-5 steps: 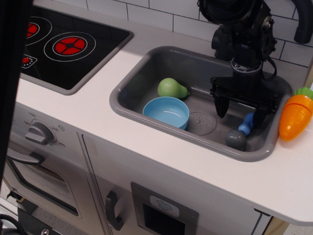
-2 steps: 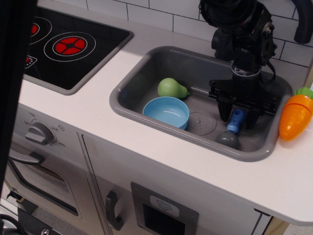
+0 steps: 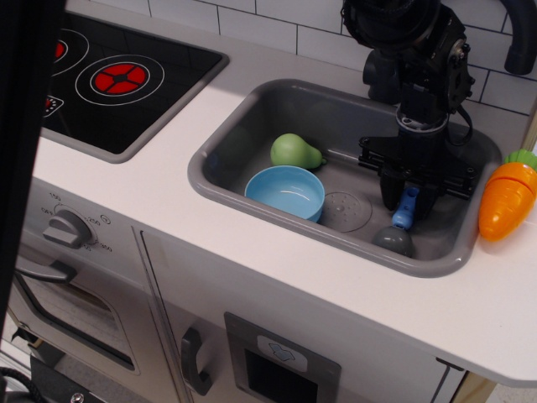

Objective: Put spoon in bowl sink

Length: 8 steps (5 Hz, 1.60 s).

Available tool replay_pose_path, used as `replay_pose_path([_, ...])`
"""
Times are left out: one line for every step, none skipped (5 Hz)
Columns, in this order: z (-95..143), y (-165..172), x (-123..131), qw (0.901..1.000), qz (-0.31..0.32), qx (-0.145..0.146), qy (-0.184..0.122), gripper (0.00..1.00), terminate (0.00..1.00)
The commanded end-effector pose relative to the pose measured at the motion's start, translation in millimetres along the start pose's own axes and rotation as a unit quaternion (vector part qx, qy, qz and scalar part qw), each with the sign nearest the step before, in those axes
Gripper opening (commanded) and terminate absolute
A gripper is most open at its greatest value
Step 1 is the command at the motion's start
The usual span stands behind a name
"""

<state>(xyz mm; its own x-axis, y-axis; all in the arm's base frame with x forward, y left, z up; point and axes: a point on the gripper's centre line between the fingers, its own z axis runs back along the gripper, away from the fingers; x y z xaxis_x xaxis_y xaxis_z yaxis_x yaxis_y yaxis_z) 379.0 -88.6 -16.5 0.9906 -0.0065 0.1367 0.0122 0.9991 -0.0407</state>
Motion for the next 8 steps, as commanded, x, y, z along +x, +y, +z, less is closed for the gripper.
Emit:
replay_pose_path([55.3, 16.0, 16.7, 0.9989, 0.011, -0.028, -0.036, 0.00, 0.00])
replay_pose_path([66.5, 34.1, 21.7, 0.9978, 0.005, -0.022, -0.062, 0.00, 0.00])
replay_pose_path([72.4, 56.8, 32.7, 0.9969, 0.004, -0.020, -0.076, 0.00, 0.00])
replay_pose_path([78.2, 78.1, 31.3, 0.9949, -0.021, -0.013, -0.098, 0.00, 0.00])
replay_pose_path([85.8, 91.3, 30.2, 0.9952, -0.027, -0.026, -0.091, 0.00, 0.00])
replay_pose_path([92.6, 97.2, 31.3, 0.9954, -0.021, -0.037, -0.085, 0.00, 0.00])
replay_pose_path([91.1, 104.4, 23.5, 0.9950, -0.022, -0.039, -0.089, 0.00, 0.00])
replay_pose_path([92.9, 109.0, 15.7, 0.9948, -0.033, -0.048, -0.084, 0.00, 0.00])
